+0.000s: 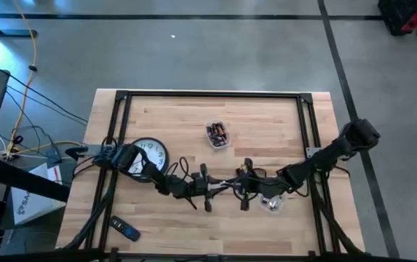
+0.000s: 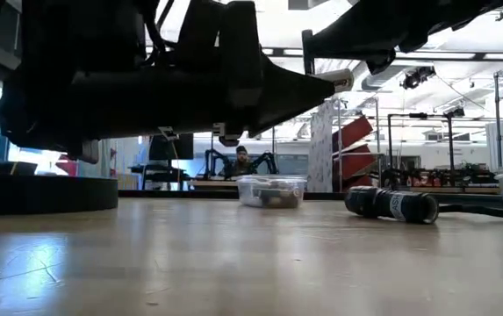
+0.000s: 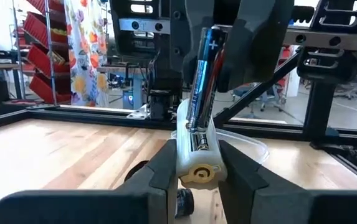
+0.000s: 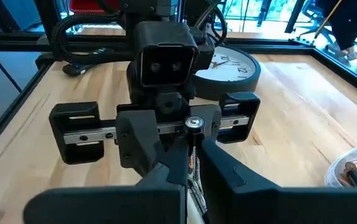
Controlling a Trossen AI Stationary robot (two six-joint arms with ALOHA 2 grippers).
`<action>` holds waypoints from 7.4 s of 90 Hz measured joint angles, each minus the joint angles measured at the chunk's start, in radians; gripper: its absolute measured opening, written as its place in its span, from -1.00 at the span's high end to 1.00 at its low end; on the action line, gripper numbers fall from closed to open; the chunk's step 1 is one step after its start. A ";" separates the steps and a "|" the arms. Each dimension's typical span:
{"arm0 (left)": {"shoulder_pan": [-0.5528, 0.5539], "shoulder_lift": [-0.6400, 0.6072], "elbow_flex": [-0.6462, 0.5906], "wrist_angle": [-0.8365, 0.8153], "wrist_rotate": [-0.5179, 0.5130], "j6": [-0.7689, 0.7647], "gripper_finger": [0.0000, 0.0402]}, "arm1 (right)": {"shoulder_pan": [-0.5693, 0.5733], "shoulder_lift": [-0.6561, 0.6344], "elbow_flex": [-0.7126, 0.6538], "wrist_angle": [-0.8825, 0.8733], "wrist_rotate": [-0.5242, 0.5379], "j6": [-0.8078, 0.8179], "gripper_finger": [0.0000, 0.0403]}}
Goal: Insert battery
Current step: Insert the silver battery into the battery holder
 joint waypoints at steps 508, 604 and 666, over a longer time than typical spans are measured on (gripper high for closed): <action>-0.094 -0.001 -0.012 -0.431 -0.048 -0.356 0.69 | 0.092 0.274 0.241 -0.484 -0.151 0.211 1.00; -0.115 -0.005 -0.013 -0.624 -0.003 -0.380 0.69 | 0.054 0.292 0.246 -0.513 -0.396 -0.139 1.00; -0.111 -0.006 -0.014 -0.631 -0.002 -0.381 0.69 | -0.060 0.303 0.312 -0.578 -0.639 -0.636 0.59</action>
